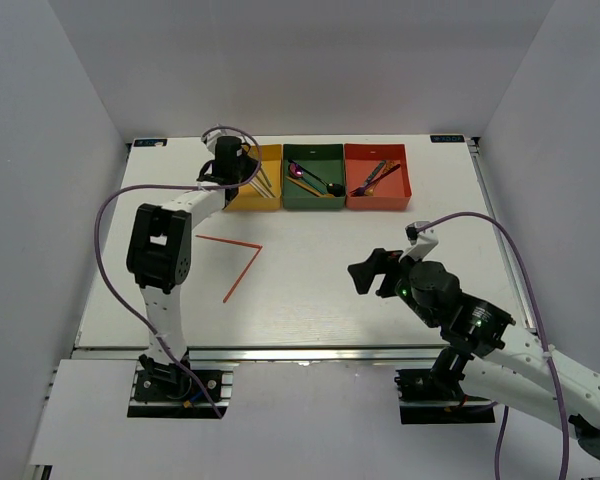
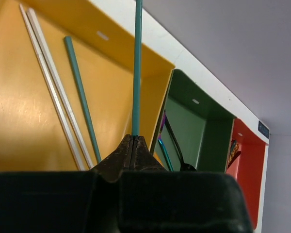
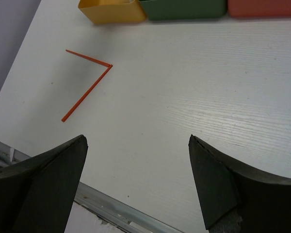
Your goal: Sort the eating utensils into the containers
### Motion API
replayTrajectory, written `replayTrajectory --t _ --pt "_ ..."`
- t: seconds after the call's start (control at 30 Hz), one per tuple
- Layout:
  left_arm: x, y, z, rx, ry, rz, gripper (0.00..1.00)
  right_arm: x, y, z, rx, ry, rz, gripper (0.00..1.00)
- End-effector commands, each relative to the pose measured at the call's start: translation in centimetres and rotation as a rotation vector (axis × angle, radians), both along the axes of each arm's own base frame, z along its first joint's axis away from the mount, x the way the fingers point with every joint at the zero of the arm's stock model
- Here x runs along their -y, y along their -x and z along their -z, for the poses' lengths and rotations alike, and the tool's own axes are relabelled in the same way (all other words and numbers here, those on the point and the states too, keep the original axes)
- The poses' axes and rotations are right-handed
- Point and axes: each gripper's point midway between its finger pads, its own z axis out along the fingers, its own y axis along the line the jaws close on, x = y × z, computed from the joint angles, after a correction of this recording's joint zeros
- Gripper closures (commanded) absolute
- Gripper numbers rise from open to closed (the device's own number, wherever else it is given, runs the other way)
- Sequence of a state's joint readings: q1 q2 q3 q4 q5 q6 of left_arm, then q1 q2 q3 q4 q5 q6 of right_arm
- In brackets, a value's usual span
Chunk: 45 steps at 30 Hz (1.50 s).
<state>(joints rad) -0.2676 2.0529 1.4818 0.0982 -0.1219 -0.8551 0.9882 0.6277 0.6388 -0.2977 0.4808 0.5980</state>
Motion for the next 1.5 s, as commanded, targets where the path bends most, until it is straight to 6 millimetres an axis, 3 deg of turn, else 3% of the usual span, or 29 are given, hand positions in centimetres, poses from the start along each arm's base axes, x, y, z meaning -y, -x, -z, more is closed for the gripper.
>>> replayTrajectory --t 0.0,0.1,0.13,0.17,0.27,0.37,0.4,0.43,0.47,0.53,0.6,0.63,0.67,0.7,0.73,0.8,0.83,0.87,0.93,1.03,1.13,1.17,1.2,1.27,1.3,1.47 --pt "0.0 -1.3 -4.2 0.107 0.055 -0.029 0.98 1.0 -0.7 -0.7 0.039 0.012 0.047 0.11" --pt "0.2 -1.6 -3.8 0.103 0.05 -0.021 0.81 1.1 -0.8 -0.7 0.046 0.025 0.049 0.11" --pt "0.2 -1.6 -3.8 0.104 0.056 -0.02 0.72 1.0 -0.8 -0.6 0.047 0.026 0.049 0.11" --pt "0.4 -1.3 -3.6 0.101 0.062 -0.011 0.54 1.0 -0.9 -0.7 0.049 0.026 0.05 0.11" --pt "0.5 -0.9 -3.9 0.117 0.074 -0.002 0.33 0.8 -1.0 -0.5 0.048 0.033 0.047 0.11" --pt "0.2 -0.3 -6.7 0.171 0.071 0.002 0.26 0.6 -1.1 -0.3 0.043 0.04 0.042 0.11" --pt "-0.3 0.0 -8.9 0.207 0.065 -0.015 0.23 0.5 -1.1 -0.4 0.044 0.037 0.041 0.11" --pt "-0.7 0.5 -9.3 0.201 0.037 -0.022 0.2 0.5 -1.1 -0.4 0.044 0.039 0.039 0.11" --pt "-1.1 0.9 -10.1 0.202 0.017 -0.039 0.02 0.4 -1.0 -0.4 0.044 0.037 0.038 0.11" --pt "-3.2 2.6 -11.8 0.169 -0.081 -0.138 0.02 0.4 -1.1 -0.4 0.046 0.035 0.039 0.11" --pt "-5.2 5.1 -10.8 0.052 -0.192 -0.215 0.02 0.4 -1.1 -0.3 0.045 0.036 0.038 0.11" --pt "-6.8 6.4 -11.6 0.038 -0.246 -0.311 0.02 0.4 -1.1 -0.3 0.044 0.037 0.039 0.11" --pt "-8.1 7.6 -11.3 -0.008 -0.277 -0.373 0.02 0.3 -1.1 -0.1 0.041 0.042 0.038 0.11" --pt "-9.6 10.0 -9.1 -0.112 -0.309 -0.435 0.02 0.3 -1.1 0.0 0.039 0.042 0.037 0.11" --pt "-11.4 11.5 -9.9 -0.108 -0.334 -0.52 0.02 0.2 -1.1 0.1 0.034 0.042 0.033 0.11" --pt "-14.1 15.3 -8.4 -0.196 -0.385 -0.638 0.02 0.0 -1.0 0.2 0.027 0.035 0.027 0.11" --pt "-14.9 16.6 -7.3 -0.208 -0.362 -0.703 0.02 0.0 -0.9 0.3 0.024 0.036 0.024 0.11" --pt "-15.6 17.7 -7.9 -0.19 -0.357 -0.732 0.02 -0.1 -0.9 0.3 0.022 0.035 0.022 0.11" --pt "-16.0 19.0 -6.6 -0.205 -0.33 -0.761 0.02 -0.2 -0.8 0.3 0.017 0.026 0.015 0.11" --pt "-15.3 19.8 -5.1 -0.244 -0.26 -0.759 0.02 -0.3 -0.7 0.5 0.009 0.022 0.017 0.11" --pt "-13.2 19.5 -2.4 -0.338 -0.206 -0.708 0.02 -0.4 -0.7 0.8 0.003 0.018 0.014 0.11" --pt "-12.3 19.0 -2.4 -0.351 -0.19 -0.696 0.02 -0.6 -0.7 0.8 0.003 0.011 0.011 0.11" --pt "-11.9 19.3 -0.6 -0.413 -0.229 -0.695 0.02 -0.6 -0.8 0.9 0.001 0.012 0.011 0.11" --pt "-9.9 18.7 -0.3 -0.421 -0.205 -0.694 0.02 -0.7 -0.8 1.2 -0.005 0.014 0.012 0.11" --pt "-8.8 18.8 1.1 -0.451 -0.218 -0.693 0.02 -0.8 -0.8 1.3 -0.006 0.017 0.012 0.11" --pt "-6.1 18.9 4.8 -0.54 -0.198 -0.681 0.02 -0.6 -0.8 1.8 -0.012 0.025 0.016 0.11"
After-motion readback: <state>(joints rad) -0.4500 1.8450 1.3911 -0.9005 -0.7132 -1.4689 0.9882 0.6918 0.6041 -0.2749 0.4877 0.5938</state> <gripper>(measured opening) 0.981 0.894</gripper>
